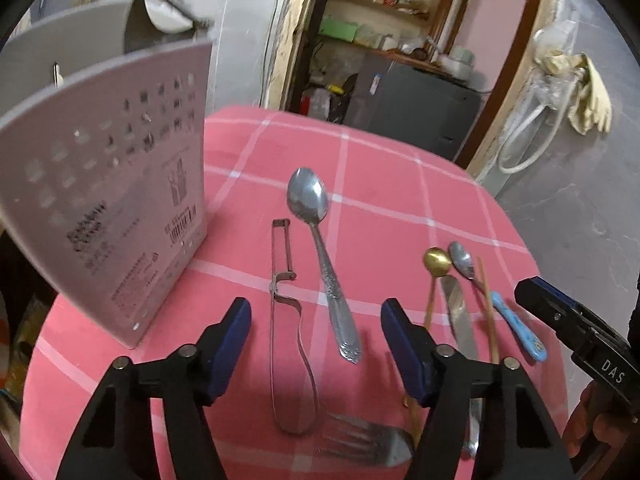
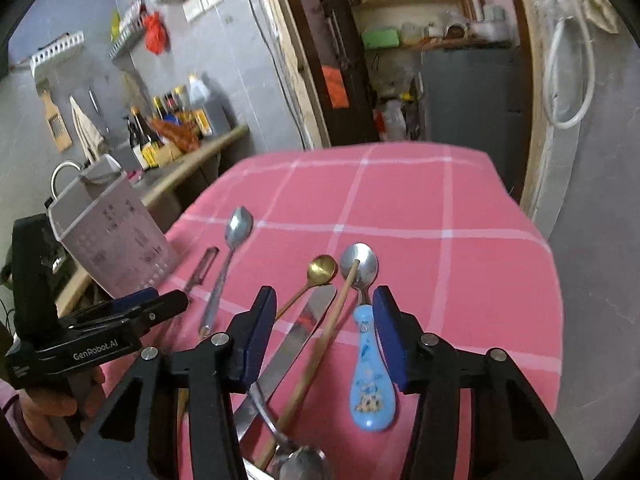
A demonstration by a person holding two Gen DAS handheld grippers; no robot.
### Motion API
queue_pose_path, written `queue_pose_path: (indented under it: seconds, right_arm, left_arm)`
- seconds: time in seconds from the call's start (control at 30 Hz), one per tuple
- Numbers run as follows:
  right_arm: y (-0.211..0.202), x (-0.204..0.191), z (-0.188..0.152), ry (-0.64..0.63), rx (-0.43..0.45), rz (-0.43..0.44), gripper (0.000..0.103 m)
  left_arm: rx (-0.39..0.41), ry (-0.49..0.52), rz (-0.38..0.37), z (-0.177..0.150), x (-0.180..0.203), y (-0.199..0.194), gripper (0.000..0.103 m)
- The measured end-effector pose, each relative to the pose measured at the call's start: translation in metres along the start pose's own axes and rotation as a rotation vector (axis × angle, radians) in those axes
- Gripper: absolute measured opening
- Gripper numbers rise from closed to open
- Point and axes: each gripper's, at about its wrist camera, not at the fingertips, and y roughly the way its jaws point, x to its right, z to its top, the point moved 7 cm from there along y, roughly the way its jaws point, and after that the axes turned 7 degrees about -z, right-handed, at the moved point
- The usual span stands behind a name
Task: Organize utensils
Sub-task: 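Grasp the blue-handled spoon with the right tool while the left tool grasps a wire peeler, then lift the blue-handled spoon with the right tool while the left tool carries the peeler to the basket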
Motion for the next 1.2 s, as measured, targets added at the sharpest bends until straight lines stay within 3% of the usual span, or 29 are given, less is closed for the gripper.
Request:
queue_pose_path:
  seconds: [0.2,0.27,0.43,0.6,0.8,0.93,1.0,1.03,1.1,1.2]
  right_arm:
    - [0.028,0.007,0.007,0.045,-0.065,0.002,0.045]
    - [0.033,0.011,0.006,0.058,-0.088,0.000,0.040]
    - [0.051,0.017,-0.005,0.059,-0.182,-0.018,0.028]
    - [0.061,0.006,-0.008,0.000,-0.238,-0.010,0.025]
    - [0.085,-0.011,-0.005,-0.134,-0.371,-0.091,0.024]
    - [0.095,-0.023,0.002,-0.207,-0.420,-0.136,0.024]
    - [0.097,-0.025,0.004,-0.200,-0.443,-0.131,0.019]
    - [0.098,-0.024,0.005,-0.195,-0.444,-0.144,0.010]
    - [0.097,-0.019,0.005,-0.170,-0.448,-0.131,0.008]
    - [0.088,-0.012,0.002,-0.076,-0.466,-0.074,0.007]
  left_arm:
    - [-0.034,-0.052,0.020,0.001,-0.007,0.017,0.053]
    - [-0.057,-0.070,0.029,-0.001,-0.009,0.023,0.045]
    - [-0.066,-0.068,0.049,0.005,-0.012,0.031,0.035]
    - [-0.101,-0.046,0.078,0.008,-0.011,0.036,0.018]
    - [-0.133,-0.072,0.044,0.009,-0.010,0.036,0.018]
    - [-0.194,-0.051,0.035,0.010,-0.005,0.039,0.018]
    - [-0.221,-0.044,0.037,0.012,-0.004,0.041,0.018]
    - [-0.240,-0.032,0.044,0.013,-0.002,0.042,0.018]
    - [-0.278,0.003,0.061,0.014,0.002,0.045,0.018]
    - [-0.313,-0.018,0.008,0.014,0.006,0.045,0.018]
